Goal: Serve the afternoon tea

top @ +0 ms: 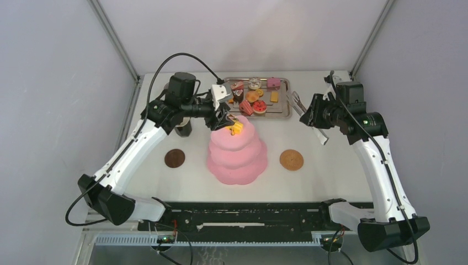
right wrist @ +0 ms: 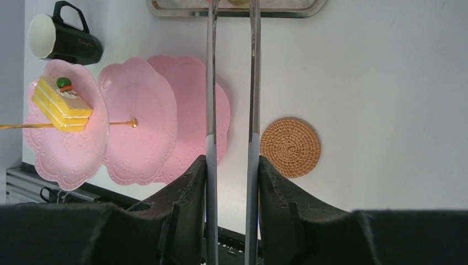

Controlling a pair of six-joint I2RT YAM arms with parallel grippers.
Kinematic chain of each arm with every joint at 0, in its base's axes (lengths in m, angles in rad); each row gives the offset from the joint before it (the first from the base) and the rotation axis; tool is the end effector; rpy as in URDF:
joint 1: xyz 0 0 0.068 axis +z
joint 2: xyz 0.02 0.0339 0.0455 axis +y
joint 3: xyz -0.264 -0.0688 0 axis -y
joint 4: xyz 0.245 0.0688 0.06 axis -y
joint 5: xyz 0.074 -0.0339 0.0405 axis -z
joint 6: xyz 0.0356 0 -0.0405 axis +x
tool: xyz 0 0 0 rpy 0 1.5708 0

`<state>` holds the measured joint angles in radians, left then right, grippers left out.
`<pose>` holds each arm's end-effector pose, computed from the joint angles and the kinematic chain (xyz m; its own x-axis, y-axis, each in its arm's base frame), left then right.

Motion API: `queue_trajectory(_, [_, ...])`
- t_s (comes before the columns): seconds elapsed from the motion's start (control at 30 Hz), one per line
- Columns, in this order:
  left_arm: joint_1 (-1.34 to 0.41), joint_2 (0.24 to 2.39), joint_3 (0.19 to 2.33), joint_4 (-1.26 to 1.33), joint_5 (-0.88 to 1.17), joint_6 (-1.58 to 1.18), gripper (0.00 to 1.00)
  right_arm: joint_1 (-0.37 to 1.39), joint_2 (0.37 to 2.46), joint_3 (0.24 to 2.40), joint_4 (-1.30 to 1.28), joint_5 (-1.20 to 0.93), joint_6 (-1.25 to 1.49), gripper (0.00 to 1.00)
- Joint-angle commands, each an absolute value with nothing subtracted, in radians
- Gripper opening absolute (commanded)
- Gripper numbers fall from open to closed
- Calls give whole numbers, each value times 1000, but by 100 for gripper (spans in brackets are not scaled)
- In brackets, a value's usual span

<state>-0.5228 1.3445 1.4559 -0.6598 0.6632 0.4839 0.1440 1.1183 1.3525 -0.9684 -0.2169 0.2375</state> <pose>0.2357 -0.1611 0.4044 -0.0050 0.4260 -0.9047 0.9614 0.2511 0.1129 0.2064 0.0377 0.3933 -0.7146 0.1285 -0.6876 -0.1339 0.9397 0.3148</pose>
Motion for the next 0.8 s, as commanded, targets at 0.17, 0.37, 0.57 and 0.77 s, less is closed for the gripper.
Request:
queue_trajectory(0.17, [-520, 1381, 1533, -647, 749, 431, 40, 132, 1120, 1358, -903, -252, 236, 41])
queue_trajectory(0.37, [-536, 1356, 1508, -617, 785, 398, 35, 128, 1118, 1346, -887, -227, 257, 41])
queue_trajectory(0.57, [-547, 1331, 1509, -648, 734, 354, 6, 124, 1121, 1332, -869, -232, 274, 41])
queue_trajectory(0.77, [-568, 1268, 1461, -595, 646, 304, 0, 124, 1110, 1317, -876, -226, 278, 41])
